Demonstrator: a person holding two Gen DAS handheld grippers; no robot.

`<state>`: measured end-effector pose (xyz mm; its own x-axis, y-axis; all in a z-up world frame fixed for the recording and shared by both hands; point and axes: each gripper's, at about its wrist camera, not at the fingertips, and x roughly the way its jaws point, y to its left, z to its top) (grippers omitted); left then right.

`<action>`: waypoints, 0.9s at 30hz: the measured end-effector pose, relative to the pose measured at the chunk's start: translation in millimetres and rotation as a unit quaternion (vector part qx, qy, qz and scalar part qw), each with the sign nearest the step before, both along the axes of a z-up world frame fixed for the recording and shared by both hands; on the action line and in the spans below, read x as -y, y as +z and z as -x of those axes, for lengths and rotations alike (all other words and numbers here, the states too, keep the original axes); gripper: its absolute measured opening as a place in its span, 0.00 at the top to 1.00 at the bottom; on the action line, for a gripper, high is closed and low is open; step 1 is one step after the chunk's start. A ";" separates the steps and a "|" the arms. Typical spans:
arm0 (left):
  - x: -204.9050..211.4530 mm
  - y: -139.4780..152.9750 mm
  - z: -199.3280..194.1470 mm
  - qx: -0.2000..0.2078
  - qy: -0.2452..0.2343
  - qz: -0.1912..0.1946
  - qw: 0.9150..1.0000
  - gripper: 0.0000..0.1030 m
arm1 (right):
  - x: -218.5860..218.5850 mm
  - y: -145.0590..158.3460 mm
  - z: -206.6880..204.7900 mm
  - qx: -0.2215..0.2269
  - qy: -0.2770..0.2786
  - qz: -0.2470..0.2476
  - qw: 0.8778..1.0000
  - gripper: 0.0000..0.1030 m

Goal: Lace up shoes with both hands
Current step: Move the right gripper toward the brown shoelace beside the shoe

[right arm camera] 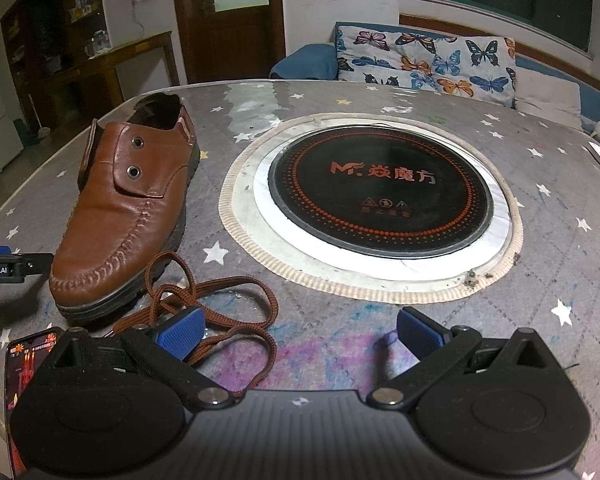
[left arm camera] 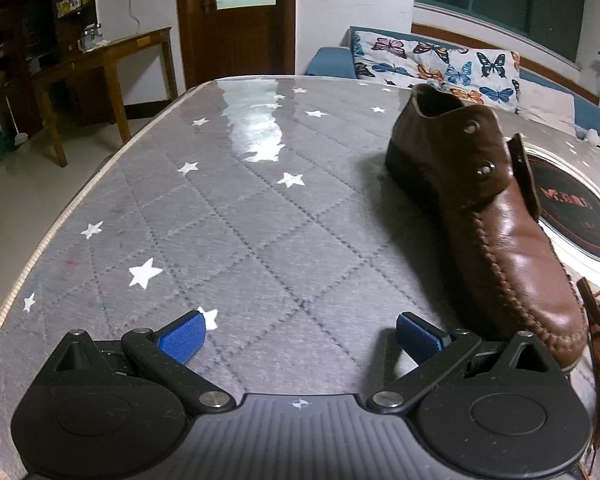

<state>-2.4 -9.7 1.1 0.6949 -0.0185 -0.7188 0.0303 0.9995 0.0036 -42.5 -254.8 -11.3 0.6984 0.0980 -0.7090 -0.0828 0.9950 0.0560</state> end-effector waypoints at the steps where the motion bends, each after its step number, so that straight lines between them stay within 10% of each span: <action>1: 1.2 2.2 4.0 0.005 -0.002 0.001 1.000 0.00 | 0.2 0.2 0.4 0.000 0.000 0.001 1.000 0.00; 27: 16.6 21.1 33.0 0.020 -0.026 0.004 0.999 0.00 | -19.8 9.1 25.8 0.008 0.022 0.004 1.000 0.00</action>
